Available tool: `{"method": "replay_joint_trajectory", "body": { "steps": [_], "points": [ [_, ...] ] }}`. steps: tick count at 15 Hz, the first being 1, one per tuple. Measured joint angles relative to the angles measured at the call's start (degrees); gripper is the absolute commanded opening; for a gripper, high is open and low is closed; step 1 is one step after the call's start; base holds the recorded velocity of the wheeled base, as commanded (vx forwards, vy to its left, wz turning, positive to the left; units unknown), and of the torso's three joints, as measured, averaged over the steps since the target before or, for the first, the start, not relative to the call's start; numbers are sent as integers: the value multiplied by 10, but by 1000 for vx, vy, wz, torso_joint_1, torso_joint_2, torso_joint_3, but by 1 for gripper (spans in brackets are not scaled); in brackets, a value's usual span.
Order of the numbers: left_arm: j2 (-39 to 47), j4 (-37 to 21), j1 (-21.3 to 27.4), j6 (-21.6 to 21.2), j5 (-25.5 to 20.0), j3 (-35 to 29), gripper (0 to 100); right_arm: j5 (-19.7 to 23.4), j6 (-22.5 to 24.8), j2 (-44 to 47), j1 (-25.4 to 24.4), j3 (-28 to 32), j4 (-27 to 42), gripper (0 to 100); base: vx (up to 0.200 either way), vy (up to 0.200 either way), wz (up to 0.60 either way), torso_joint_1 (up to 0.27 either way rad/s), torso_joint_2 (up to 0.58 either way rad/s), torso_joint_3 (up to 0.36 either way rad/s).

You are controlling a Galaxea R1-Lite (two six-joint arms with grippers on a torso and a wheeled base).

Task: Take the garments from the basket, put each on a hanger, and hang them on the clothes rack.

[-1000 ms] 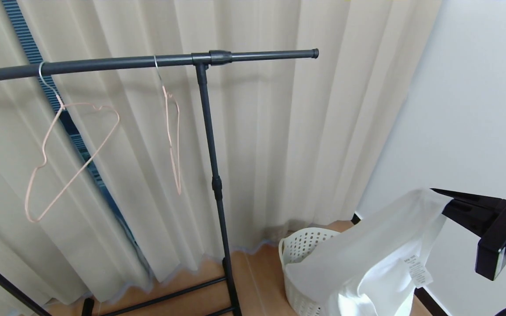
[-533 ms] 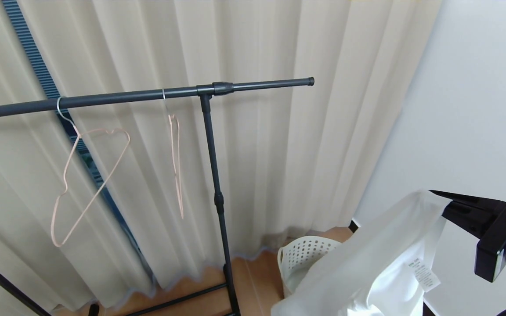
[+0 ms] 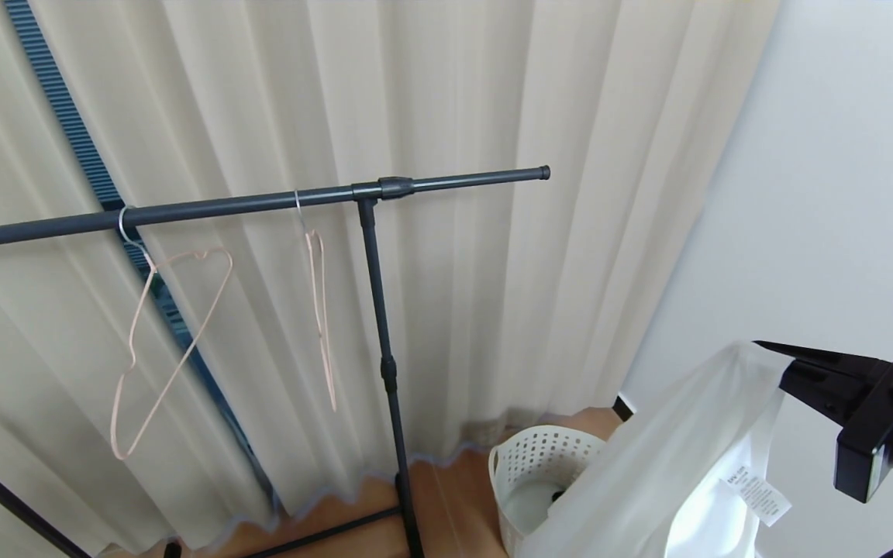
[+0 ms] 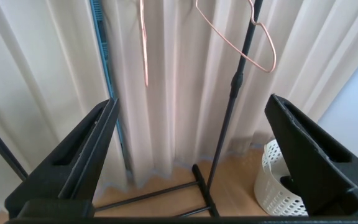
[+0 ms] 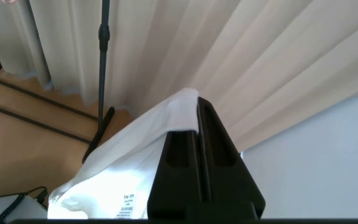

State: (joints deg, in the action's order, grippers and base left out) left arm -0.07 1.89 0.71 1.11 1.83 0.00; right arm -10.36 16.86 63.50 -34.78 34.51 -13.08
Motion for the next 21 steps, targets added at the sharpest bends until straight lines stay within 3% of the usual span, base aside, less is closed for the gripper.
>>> {"method": "replay_joint_trajectory", "body": {
  "steps": [5,11,14,21],
  "points": [
    [0,0,0,2,0,0,100,1,0,-1,-1,-3,-1,0,0,0,0,87,-189,-99],
    [0,0,0,1,0,0,100,1,1,-1,-1,-14,-7,0,0,0,600,9,-5,-2],
    [0,0,0,2,0,0,100,1,2,-1,-1,-14,-8,0,0,0,0,0,0,0],
    [0,0,1,5,0,0,100,1,2,-2,-1,-13,-10,0,-200,200,0,2,3,0]
  ]
}}
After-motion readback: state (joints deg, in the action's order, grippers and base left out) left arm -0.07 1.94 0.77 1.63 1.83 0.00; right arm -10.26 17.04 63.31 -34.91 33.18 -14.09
